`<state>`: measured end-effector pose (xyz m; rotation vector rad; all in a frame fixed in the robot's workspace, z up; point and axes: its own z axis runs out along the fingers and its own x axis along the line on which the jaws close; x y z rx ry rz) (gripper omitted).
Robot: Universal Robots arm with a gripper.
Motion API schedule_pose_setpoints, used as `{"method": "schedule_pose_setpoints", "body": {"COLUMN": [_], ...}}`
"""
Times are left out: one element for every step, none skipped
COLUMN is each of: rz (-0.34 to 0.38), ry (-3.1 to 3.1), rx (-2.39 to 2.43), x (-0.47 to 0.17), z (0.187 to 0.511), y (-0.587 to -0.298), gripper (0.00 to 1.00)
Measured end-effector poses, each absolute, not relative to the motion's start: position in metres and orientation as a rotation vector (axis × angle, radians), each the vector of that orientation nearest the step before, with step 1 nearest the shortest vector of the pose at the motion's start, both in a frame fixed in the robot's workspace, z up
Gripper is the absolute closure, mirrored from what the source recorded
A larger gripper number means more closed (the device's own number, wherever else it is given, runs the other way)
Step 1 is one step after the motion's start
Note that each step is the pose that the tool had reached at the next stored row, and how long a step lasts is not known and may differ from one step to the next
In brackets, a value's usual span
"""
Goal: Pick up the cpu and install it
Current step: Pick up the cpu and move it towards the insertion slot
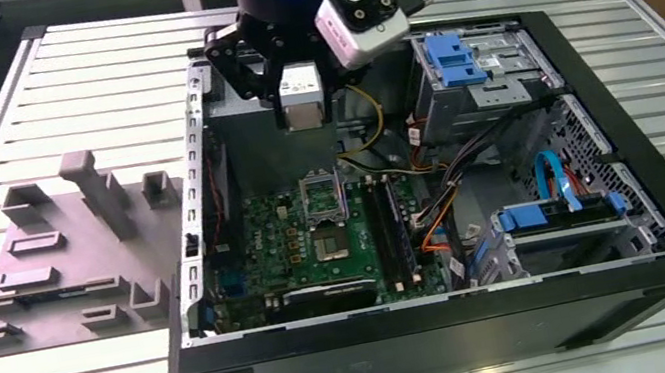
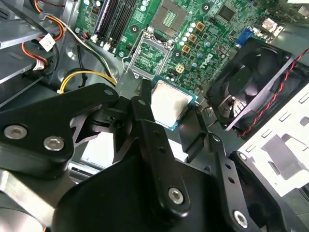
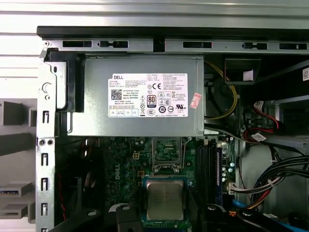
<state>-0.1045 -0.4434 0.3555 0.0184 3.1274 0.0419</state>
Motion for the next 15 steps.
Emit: {"method": "schedule_pose_setpoints", "body": {"rz": [0.042,0.042,0.042,0.042,0.042,0.042,0.042,0.042,0.042,0.042,0.042,0.042,0.042,0.042,0.042], "ry": [3.127,3.127,3.127,3.127,3.127,3.127,3.127,3.127,3.127,3.127,3.127,3.127,3.127,3.127,3.127], "rx": [0.018,0.018,0.018,0.018,0.018,0.018,0.018,0.018,0.018,0.018,0.018,0.018,0.019,0.019,0.019], "x": [-0.1045,-0.1045,-0.1045,-0.1045,-0.1045,-0.1045,-0.1045,-0.1045,-0.1045,-0.1045,-0.1045,-0.1045,-0.1046,-0.1046,-0.1046], "z": [0.3555,0.3555,0.3555,0.3555,0.3555,0.3555,0.3555,0.3555,0.3555,0.3554,0.3554,0.3554,0.3551,0.3547,0.354], "y": [-0.4438,-0.4442,-0.4448,-0.4456,-0.4464,-0.4473,-0.4483,-0.4494,-0.4504,-0.4514,-0.4522,-0.4529,-0.4532,-0.4534,-0.4535], "gripper": [0.53,0.53,0.53,0.53,0.53,0.53,0.53,0.53,0.53,0.53,0.53,0.53,0.53,0.53,0.53]}}
